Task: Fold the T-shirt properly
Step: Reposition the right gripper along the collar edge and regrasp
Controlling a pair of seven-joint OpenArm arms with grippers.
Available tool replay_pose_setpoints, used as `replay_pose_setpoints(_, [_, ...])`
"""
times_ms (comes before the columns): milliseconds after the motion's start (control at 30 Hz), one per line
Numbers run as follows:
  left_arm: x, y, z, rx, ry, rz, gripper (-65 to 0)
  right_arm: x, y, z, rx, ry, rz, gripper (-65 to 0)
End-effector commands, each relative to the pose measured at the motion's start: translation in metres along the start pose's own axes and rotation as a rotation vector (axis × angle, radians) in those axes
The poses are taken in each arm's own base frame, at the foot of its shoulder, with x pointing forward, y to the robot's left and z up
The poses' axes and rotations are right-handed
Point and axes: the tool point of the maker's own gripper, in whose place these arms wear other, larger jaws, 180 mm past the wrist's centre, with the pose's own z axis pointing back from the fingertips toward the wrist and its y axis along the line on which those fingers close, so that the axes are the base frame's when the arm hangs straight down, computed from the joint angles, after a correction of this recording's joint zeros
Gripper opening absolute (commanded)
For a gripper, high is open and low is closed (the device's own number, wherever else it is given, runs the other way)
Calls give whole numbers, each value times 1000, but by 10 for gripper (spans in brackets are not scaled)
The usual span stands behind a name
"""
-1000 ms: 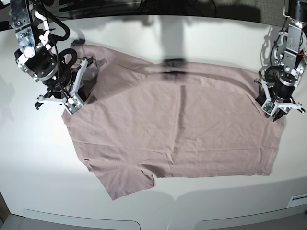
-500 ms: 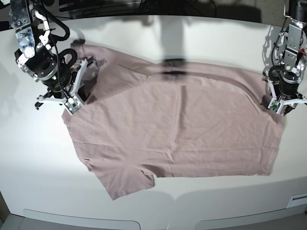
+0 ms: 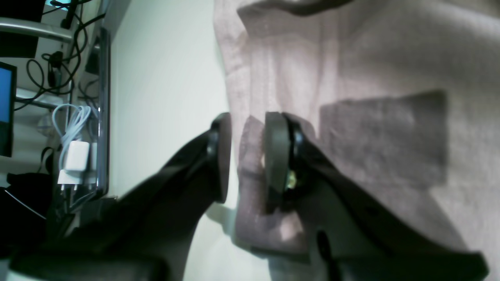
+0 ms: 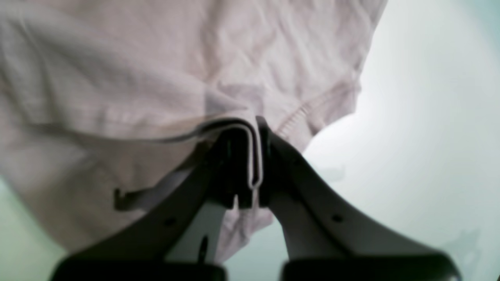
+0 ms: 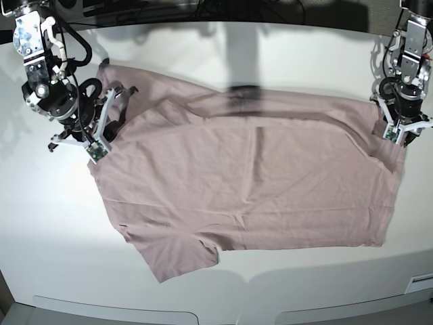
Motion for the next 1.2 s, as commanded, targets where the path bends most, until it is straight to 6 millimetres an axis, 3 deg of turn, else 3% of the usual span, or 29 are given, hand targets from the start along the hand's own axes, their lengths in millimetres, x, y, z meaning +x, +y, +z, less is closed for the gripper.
replay_pose_setpoints(0, [-12, 12, 0, 33, 42, -25, -500, 16, -15, 3, -35, -51, 12, -650])
replay_pose_setpoints(233, [-39, 10, 2, 45, 118, -28, -500, 33, -29, 2, -61, -79, 23, -650])
replay_pose_setpoints(333, [-45, 9, 2, 41, 132, -29, -500, 29, -31, 2, -65, -46, 23, -650])
replay_pose_setpoints(700, [-54, 9, 5, 53, 163, -30, -500, 23, -32, -1, -64, -37, 15, -650])
replay_pose_setpoints(967, [-57, 10, 8, 75, 167, -31, -500, 36, -32, -3, -61, -128, 10, -650])
replay_pose_setpoints(1100, [-57, 10, 8, 74, 167, -31, -500, 38, -37, -3, -87, -145, 22, -489])
replay_pose_setpoints(1167, [-58, 10, 8, 74, 167, -31, -500, 34, -54, -2, -186, -124, -1, -469])
